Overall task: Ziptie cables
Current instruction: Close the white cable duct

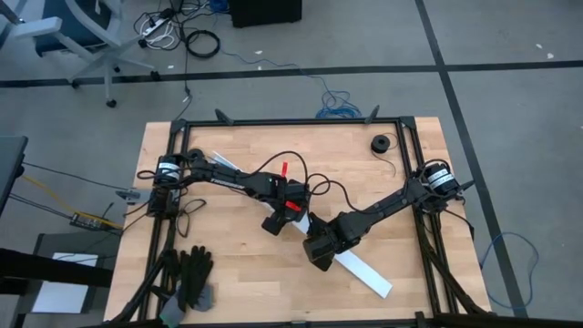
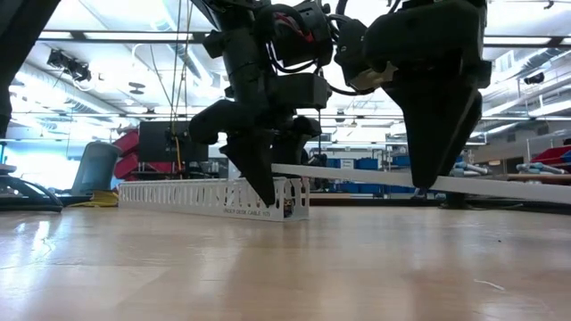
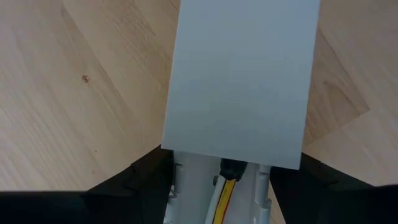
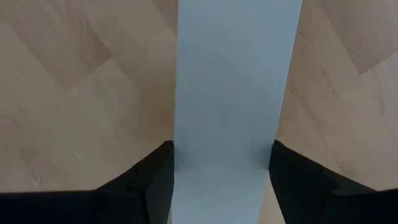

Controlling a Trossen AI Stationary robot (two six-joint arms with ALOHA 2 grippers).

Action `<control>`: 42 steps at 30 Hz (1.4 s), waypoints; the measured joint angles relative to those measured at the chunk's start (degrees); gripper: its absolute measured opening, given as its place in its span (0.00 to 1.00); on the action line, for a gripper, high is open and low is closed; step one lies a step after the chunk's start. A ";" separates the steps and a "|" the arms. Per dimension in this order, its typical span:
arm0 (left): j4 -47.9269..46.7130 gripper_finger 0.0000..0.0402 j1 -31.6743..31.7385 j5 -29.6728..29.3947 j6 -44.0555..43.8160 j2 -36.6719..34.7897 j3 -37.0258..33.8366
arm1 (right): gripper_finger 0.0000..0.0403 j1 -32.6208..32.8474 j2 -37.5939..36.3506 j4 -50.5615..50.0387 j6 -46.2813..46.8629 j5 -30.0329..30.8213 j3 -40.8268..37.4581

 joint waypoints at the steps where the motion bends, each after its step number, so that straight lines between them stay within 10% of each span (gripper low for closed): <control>1: 0.01 0.54 -0.02 0.01 0.00 0.00 0.00 | 0.53 0.00 0.00 -0.02 0.00 -0.05 0.00; 42: 0.13 0.49 0.00 0.02 0.07 0.00 0.00 | 0.52 -1.55 0.02 -0.93 -0.76 -4.68 0.00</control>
